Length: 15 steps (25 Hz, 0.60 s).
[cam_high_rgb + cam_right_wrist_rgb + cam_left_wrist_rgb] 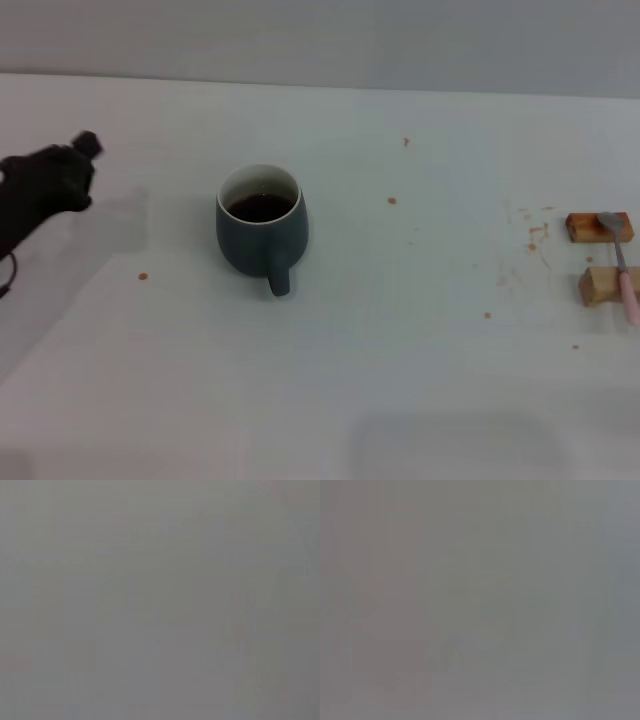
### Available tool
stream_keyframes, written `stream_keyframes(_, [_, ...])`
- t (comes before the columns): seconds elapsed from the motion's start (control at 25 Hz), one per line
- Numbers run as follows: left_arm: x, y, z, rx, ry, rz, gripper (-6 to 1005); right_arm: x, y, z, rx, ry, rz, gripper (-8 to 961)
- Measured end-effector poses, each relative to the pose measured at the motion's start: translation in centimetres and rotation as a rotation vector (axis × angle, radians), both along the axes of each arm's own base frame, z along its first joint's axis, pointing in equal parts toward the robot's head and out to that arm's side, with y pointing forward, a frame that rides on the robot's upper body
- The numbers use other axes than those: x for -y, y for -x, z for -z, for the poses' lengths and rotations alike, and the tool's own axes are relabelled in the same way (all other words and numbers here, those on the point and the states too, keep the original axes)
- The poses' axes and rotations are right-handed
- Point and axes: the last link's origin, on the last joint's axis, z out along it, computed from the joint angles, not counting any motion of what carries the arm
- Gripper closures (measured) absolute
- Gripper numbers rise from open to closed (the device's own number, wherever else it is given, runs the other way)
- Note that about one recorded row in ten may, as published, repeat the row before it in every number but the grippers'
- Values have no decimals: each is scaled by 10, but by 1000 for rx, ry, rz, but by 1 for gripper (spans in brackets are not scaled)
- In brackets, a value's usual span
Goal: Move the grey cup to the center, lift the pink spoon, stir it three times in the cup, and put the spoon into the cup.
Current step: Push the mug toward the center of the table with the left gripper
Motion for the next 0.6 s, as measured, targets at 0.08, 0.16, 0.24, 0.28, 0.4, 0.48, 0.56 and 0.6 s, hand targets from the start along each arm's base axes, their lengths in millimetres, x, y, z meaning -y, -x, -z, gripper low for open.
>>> stream_keyframes(0.08, [-2, 1, 2, -14, 20, -8, 1000, 3, -2, -4, 16, -9, 3, 364])
stream_keyframes(0.16, [-2, 1, 2, -14, 20, -8, 1000, 9, -6, -12, 41, -29, 11, 364])
stream_keyframes(0.24, [-6, 1, 7, -55, 49, -21, 1000, 17, -11, -20, 61, -54, 27, 364])
stream_keyframes(0.28, [-6, 1, 7, -55, 49, -21, 1000, 20, -13, -23, 64, -64, 35, 364])
stream_keyframes(0.4, [-9, 4, 8, -77, 52, -45, 1000, 36, -21, -33, 39, -112, 47, 364])
stream_keyframes(0.48, [-10, 5, 10, -88, 52, -58, 1000, 45, -24, -38, 11, -145, 44, 364])
stream_keyframes(0.56, [-11, 5, 12, -97, 55, -68, 1000, 53, -27, -44, -13, -176, 41, 365])
stream_keyframes(0.6, [-12, 5, 13, -102, 59, -72, 1000, 56, -28, -48, -24, -191, 40, 365])
